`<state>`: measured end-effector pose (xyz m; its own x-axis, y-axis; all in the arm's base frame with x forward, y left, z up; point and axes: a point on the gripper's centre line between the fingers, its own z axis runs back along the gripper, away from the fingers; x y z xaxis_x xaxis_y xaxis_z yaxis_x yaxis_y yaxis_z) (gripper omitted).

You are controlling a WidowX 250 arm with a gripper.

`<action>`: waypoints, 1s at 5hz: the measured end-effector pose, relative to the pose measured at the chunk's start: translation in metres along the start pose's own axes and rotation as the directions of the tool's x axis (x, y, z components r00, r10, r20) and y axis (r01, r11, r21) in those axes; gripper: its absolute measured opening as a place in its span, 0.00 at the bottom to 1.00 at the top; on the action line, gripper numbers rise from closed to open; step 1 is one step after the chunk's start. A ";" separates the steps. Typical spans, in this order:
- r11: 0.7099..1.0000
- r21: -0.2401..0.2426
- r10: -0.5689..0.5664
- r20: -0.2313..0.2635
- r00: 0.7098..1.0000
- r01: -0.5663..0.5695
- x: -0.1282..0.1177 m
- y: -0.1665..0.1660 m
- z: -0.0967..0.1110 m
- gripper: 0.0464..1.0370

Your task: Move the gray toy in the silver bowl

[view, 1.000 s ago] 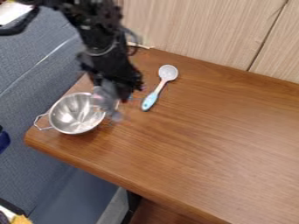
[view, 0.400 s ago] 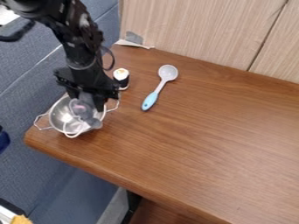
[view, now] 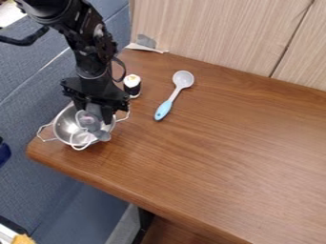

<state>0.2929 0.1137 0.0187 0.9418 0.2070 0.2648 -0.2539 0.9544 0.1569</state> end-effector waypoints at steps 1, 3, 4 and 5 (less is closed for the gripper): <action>1.000 -0.010 0.012 -0.035 0.999 -0.012 -0.002 0.000 -0.003 0.53; 0.990 -0.057 0.119 -0.136 0.984 -0.128 -0.006 0.006 -0.013 0.53; 0.994 -0.018 0.106 -0.165 0.981 -0.111 -0.003 0.004 -0.015 0.61; 0.994 -0.002 0.109 -0.170 0.979 -0.111 -0.004 0.005 -0.014 0.89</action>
<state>0.2915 0.1203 0.0047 0.9323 0.3431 0.1144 -0.3561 0.9261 0.1248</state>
